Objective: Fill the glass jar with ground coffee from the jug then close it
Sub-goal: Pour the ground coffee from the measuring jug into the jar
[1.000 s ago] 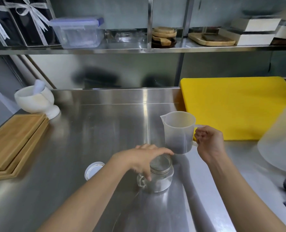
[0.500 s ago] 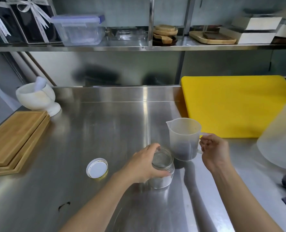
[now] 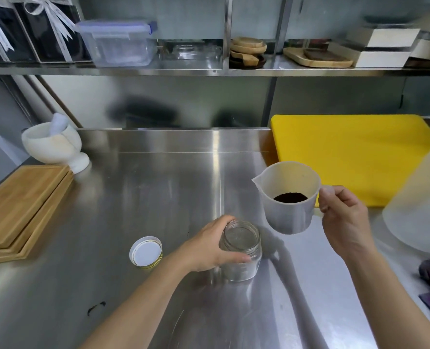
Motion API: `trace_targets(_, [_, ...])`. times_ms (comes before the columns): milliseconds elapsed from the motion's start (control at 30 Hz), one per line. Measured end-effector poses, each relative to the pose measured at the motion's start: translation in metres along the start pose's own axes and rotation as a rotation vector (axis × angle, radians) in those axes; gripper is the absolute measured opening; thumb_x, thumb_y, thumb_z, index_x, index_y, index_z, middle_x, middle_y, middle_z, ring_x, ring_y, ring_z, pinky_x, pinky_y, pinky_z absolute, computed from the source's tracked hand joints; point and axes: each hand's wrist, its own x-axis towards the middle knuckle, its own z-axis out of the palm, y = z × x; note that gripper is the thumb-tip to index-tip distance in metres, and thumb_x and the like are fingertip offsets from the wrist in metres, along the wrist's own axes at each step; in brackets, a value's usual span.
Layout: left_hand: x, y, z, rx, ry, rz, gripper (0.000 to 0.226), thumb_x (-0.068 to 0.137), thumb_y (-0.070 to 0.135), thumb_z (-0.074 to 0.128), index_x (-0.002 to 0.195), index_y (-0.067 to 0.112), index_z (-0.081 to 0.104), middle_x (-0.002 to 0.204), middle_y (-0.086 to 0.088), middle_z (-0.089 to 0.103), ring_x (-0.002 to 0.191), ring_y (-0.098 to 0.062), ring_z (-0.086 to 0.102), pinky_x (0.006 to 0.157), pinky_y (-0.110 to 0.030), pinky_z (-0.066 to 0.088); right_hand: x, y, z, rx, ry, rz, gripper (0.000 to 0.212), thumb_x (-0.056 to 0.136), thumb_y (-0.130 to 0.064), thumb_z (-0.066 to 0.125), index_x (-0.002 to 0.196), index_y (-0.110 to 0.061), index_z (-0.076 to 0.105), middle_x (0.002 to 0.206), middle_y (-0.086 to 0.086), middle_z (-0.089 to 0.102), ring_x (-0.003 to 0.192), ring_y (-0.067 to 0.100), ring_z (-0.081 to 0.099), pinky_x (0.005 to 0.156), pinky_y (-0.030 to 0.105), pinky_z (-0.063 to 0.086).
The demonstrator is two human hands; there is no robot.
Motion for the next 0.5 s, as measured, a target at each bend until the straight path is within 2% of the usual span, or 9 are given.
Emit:
trace_targets(33, [0.0, -0.001, 0.0, -0.014, 0.004, 0.0, 0.066, 0.065, 0.045, 0.075, 0.12, 0.038, 0.039, 0.121, 0.016, 0.048, 0.109, -0.003, 0.047, 0.088, -0.024, 0.045, -0.001, -0.004, 0.002, 0.021, -0.006, -0.007, 0.022, 0.066, -0.034, 0.074, 0.052, -0.023, 0.063, 0.054, -0.014, 0.055, 0.058, 0.006, 0.044, 0.066, 0.021, 0.031])
trace_targets(67, [0.0, -0.002, 0.001, -0.025, 0.009, -0.001, 0.066, 0.065, 0.045, 0.075, 0.12, 0.038, 0.04, 0.12, 0.016, 0.048, 0.11, -0.003, 0.048, 0.091, -0.026, 0.046, -0.002, -0.007, 0.003, 0.037, -0.012, -0.016, 0.03, 0.056, -0.046, 0.08, 0.05, -0.023, 0.061, 0.052, -0.012, 0.052, 0.056, 0.007, 0.042, 0.064, 0.02, 0.032])
trace_targets(133, [0.0, -0.005, 0.002, -0.037, 0.024, 0.008, 0.068, 0.065, 0.045, 0.076, 0.122, 0.037, 0.039, 0.121, 0.017, 0.048, 0.108, 0.0, 0.048, 0.089, -0.015, 0.043, -0.004, -0.013, 0.004, 0.026, -0.019, -0.036, 0.045, 0.044, -0.059, 0.082, 0.047, -0.022, 0.057, 0.049, -0.01, 0.045, 0.055, 0.008, 0.038, 0.061, 0.019, 0.03])
trace_targets(200, [-0.001, -0.01, 0.002, -0.056, 0.033, 0.023, 0.069, 0.065, 0.043, 0.076, 0.123, 0.037, 0.038, 0.123, 0.018, 0.049, 0.105, 0.008, 0.047, 0.081, -0.003, 0.038, -0.006, -0.018, 0.008, -0.024, -0.032, -0.062, 0.047, 0.041, -0.063, 0.081, 0.048, -0.023, 0.059, 0.05, -0.011, 0.046, 0.056, 0.006, 0.042, 0.06, 0.017, 0.033])
trace_targets(233, [-0.002, -0.014, 0.003, -0.086, 0.035, 0.025, 0.069, 0.065, 0.044, 0.076, 0.123, 0.037, 0.038, 0.125, 0.018, 0.049, 0.107, 0.01, 0.046, 0.084, -0.004, 0.037, -0.007, -0.02, 0.009, -0.054, -0.03, -0.076, 0.047, 0.039, -0.064, 0.081, 0.051, -0.023, 0.063, 0.051, -0.013, 0.051, 0.057, 0.004, 0.045, 0.059, 0.014, 0.036])
trace_targets(333, [-0.007, -0.026, 0.005, -0.195, 0.047, -0.019, 0.077, 0.063, 0.059, 0.069, 0.126, 0.031, 0.035, 0.129, 0.012, 0.046, 0.116, 0.001, 0.046, 0.093, -0.014, 0.036, -0.01, -0.025, 0.009, -0.101, -0.025, -0.107, 0.048, 0.034, -0.065, 0.082, 0.057, -0.025, 0.068, 0.057, -0.017, 0.06, 0.061, 0.0, 0.053, 0.059, 0.009, 0.04])
trace_targets(367, [-0.009, -0.029, 0.005, -0.236, 0.067, -0.036, 0.074, 0.068, 0.061, 0.063, 0.128, 0.028, 0.034, 0.127, 0.009, 0.046, 0.112, 0.002, 0.047, 0.089, -0.009, 0.037, -0.011, -0.027, 0.007, -0.113, -0.033, -0.112, 0.048, 0.035, -0.066, 0.082, 0.057, -0.026, 0.068, 0.058, -0.018, 0.06, 0.062, 0.0, 0.052, 0.059, 0.009, 0.04])
trace_targets(433, [-0.013, -0.034, 0.005, -0.315, 0.105, -0.079, 0.052, 0.084, 0.05, 0.048, 0.127, 0.023, 0.036, 0.118, 0.009, 0.049, 0.1, 0.011, 0.048, 0.074, 0.003, 0.037, -0.013, -0.031, 0.005, -0.131, -0.074, -0.115, 0.047, 0.038, -0.067, 0.081, 0.059, -0.028, 0.067, 0.06, -0.019, 0.059, 0.062, 0.0, 0.051, 0.058, 0.009, 0.039])
trace_targets(500, [-0.016, -0.038, 0.008, -0.352, 0.129, -0.107, 0.038, 0.09, 0.043, 0.039, 0.121, 0.021, 0.041, 0.11, 0.01, 0.052, 0.094, 0.014, 0.046, 0.068, 0.007, 0.034, -0.016, -0.032, 0.006, -0.134, -0.117, -0.104, 0.046, 0.04, -0.067, 0.081, 0.061, -0.029, 0.066, 0.063, -0.018, 0.059, 0.062, 0.0, 0.051, 0.057, 0.009, 0.039])
